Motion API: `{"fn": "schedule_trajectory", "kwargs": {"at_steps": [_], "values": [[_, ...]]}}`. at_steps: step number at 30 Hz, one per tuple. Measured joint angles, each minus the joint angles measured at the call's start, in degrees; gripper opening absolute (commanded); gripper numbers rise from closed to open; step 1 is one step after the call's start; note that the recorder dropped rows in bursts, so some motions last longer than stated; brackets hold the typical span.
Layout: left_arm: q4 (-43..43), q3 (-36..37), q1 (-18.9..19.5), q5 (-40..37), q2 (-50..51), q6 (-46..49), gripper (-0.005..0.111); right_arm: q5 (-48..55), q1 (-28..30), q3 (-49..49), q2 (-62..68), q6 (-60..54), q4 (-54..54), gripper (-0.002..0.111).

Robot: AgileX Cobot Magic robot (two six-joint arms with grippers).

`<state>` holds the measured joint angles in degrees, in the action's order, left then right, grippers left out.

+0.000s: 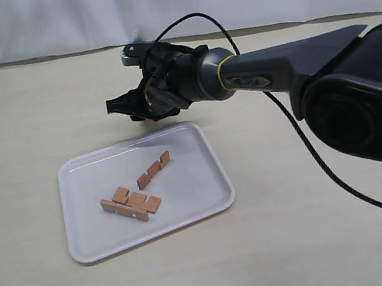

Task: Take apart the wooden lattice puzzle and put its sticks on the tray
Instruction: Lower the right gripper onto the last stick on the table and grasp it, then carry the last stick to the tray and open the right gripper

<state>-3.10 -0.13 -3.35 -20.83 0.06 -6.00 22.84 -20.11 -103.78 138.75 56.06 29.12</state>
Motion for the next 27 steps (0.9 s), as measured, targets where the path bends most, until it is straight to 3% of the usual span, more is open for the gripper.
{"fn": "schedule_trajectory", "kwargs": {"at_steps": [3,6,7,19,27], "values": [[0.0,0.0,0.0,0.0,0.0,0.0,0.0,-0.1,0.0,0.0,0.74,0.04,0.0,0.043],[0.0,0.0,0.0,0.0,0.0,0.0,0.0,-0.21,0.0,-0.36,0.95,0.14,0.0,0.018],[0.0,0.0,0.0,0.0,0.0,0.0,0.0,-0.21,0.0,-0.36,0.95,0.14,0.0,0.004],[0.0,0.0,0.0,0.0,0.0,0.0,0.0,5.3,0.0,-0.47,-4.69,-7.43,3.15,0.004],[0.0,0.0,0.0,0.0,0.0,0.0,0.0,12.24,-2.45,0.91,-13.92,-20.09,3.77,0.004]]}}
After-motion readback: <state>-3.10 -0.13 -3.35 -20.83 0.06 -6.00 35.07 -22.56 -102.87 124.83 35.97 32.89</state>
